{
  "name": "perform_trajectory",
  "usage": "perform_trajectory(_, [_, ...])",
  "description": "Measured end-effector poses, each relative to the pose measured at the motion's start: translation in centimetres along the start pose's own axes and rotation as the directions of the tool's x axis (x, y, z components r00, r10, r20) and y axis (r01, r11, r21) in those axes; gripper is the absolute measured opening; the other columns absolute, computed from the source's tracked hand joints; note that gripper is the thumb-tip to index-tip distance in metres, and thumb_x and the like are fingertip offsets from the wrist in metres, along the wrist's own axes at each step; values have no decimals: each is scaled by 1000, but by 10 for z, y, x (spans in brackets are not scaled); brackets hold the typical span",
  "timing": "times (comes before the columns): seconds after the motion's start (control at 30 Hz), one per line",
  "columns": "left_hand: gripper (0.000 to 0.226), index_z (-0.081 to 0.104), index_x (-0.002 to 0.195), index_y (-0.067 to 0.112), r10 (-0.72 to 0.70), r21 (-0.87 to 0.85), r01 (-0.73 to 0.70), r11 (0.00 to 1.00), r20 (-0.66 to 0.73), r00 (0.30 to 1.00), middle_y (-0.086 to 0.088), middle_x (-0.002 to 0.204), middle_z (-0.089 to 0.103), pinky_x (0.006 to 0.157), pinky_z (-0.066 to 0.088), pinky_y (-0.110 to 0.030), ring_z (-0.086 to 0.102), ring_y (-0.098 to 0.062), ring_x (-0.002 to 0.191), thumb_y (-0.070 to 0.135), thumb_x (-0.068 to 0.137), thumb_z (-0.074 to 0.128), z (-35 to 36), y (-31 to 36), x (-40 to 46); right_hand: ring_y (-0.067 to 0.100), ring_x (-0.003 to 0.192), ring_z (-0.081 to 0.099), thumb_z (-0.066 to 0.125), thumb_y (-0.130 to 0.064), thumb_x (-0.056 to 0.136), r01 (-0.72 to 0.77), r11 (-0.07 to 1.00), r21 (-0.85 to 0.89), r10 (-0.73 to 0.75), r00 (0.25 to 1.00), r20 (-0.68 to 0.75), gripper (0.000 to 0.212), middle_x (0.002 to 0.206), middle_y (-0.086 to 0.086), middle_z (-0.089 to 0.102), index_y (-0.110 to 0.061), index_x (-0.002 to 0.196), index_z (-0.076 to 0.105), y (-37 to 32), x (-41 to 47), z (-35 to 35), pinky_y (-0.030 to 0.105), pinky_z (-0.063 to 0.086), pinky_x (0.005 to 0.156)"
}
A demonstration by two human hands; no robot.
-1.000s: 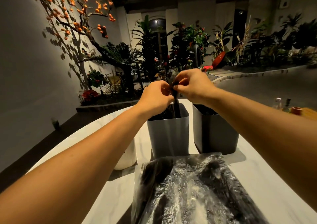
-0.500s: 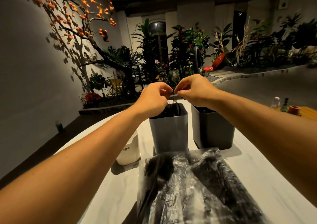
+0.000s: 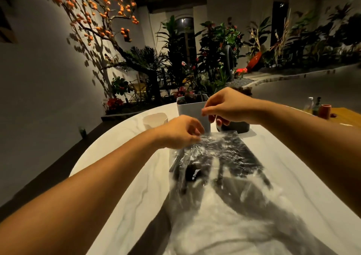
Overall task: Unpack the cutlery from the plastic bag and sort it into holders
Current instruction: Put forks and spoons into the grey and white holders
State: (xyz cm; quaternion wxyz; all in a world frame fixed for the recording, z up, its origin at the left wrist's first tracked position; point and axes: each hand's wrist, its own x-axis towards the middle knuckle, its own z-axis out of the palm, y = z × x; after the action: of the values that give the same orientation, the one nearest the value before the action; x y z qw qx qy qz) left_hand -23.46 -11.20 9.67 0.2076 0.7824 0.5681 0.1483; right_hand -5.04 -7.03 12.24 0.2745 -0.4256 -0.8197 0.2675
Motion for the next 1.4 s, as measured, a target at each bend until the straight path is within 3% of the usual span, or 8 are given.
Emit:
perform_trajectory(0.37, [57,60,114,37,-78,184,11,983,359,930,14,116,52,86,50,-25,53,-8,106,51,66,89,86,21,-86,22,69,71,61,-18,97,-153,983,103,103,919,381,19,83,13,73,-3,98,71,1,-93,34,27,56,61])
perform_trajectory(0.57, [5,66,90,20,5,13,-4,1000,-104,995,2,86,65,65,50,-21,62,-14,80,18,93,69,87,14,-86,25,105,69,44,-6,102,-300,950,83,129,622,773,29,118,17,70,2,119,66,-9,-123,49,32,57,87])
perform_trajectory(0.67, [5,63,95,19,-39,-22,32,999,-516,856,1,90,63,69,53,-27,62,-15,84,15,96,64,77,18,-81,21,115,63,46,-2,101,-127,980,-153,193,790,582,32,130,9,64,-9,126,66,-1,-116,65,30,52,97])
perform_trajectory(0.77, [2,63,95,18,24,85,54,995,-723,691,1,95,62,75,56,-38,60,-19,86,19,95,64,61,16,-82,22,118,57,44,1,100,79,860,-505,125,925,358,42,136,4,60,-18,132,62,6,-109,66,31,45,100])
perform_trajectory(1.0, [8,58,96,15,160,137,-84,987,-876,455,-2,94,59,74,57,-46,56,-21,84,12,89,63,54,4,-76,31,129,48,43,-6,99,-29,868,-495,229,909,348,44,144,11,51,-13,142,51,7,-99,83,40,40,110])
perform_trajectory(1.13, [18,57,100,12,197,110,-187,976,-808,556,-5,92,60,72,56,-46,57,-23,82,19,83,56,66,-5,-72,30,135,42,51,-20,100,-47,849,-527,246,916,316,59,151,9,40,-22,154,27,7,-86,112,38,35,110])
perform_trajectory(1.27, [44,49,115,19,202,12,-267,964,-686,699,4,98,56,71,55,-23,56,-8,89,45,81,57,76,-18,-75,32,138,39,54,-41,99,-26,859,-511,200,936,289,68,159,1,24,-33,156,16,12,-76,133,48,35,114])
perform_trajectory(1.4, [65,47,126,20,283,26,-350,937,-646,709,7,103,56,74,53,-16,56,-1,96,66,81,41,78,-31,-78,34,136,41,52,-49,98,-53,881,-470,195,946,260,69,159,4,24,-31,155,19,15,-68,138,50,38,113])
